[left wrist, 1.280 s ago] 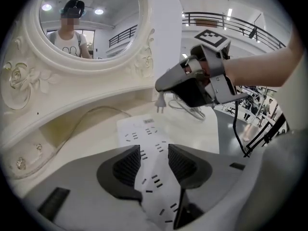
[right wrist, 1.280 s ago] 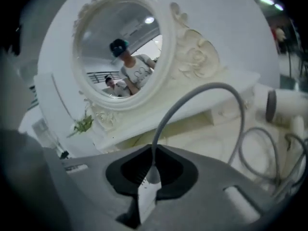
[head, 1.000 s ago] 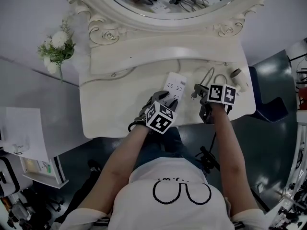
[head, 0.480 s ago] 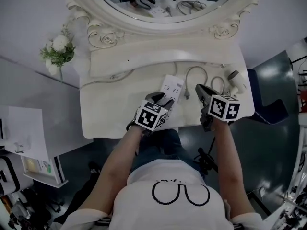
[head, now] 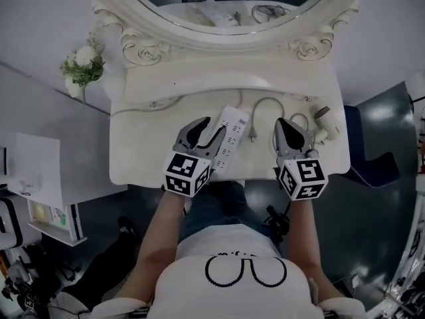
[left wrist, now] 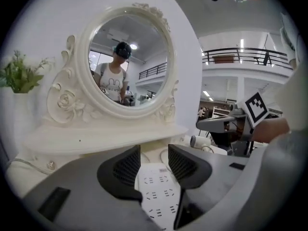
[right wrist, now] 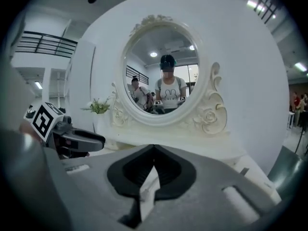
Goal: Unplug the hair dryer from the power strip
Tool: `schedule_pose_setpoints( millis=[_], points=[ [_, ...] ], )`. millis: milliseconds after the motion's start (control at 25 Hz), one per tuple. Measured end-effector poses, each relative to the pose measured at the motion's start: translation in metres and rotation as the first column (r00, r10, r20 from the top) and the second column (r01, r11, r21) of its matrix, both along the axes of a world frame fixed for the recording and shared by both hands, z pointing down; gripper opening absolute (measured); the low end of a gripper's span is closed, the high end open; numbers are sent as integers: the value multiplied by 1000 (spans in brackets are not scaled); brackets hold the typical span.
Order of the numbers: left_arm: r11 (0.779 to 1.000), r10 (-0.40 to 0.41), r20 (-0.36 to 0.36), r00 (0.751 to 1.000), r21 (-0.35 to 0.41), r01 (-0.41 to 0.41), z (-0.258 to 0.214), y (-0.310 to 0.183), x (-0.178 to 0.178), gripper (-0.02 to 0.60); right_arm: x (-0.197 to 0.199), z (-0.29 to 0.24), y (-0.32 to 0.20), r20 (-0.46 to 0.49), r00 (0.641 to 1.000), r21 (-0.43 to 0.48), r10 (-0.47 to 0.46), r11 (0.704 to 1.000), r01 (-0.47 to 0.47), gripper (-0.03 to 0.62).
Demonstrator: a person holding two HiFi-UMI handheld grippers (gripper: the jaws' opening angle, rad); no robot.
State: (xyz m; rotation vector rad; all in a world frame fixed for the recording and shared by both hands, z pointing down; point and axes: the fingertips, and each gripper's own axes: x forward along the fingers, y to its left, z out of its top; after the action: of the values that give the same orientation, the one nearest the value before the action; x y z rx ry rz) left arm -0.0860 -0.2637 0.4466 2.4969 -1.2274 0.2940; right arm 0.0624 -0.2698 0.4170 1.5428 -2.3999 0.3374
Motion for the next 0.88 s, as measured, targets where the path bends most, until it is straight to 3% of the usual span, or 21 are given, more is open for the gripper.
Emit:
schedule_pose_setpoints(
  millis=[80,160,200,320,560,880],
  points=[
    [995,-76,-21,997,57,77,-17,-3,-8,143,2,-11,0,1,1000,53,-19,998,19,-2],
    [983,-151,-16,988,99,152,-31,-5,-19,18,4,-23,0,-15,999,106,-31,994,33,-2],
    [977,-177,-11,984,115,177,-37,-5,-24,-2,5,-29,0,-26,999,130,-31,991,34,-2],
    [962,-204,-18,979,184,204,-61,-2,-31,-2,1,-48,4,-55,998,191,-35,980,45,-2],
    [925,-182,-8,983,339,174,-102,7,-40,-2,-13,-75,25,-132,991,244,-19,968,51,-2],
    [896,-163,-14,987,417,154,-137,31,-67,-2,-22,-111,63,-108,991,292,80,955,-45,-2]
  ],
)
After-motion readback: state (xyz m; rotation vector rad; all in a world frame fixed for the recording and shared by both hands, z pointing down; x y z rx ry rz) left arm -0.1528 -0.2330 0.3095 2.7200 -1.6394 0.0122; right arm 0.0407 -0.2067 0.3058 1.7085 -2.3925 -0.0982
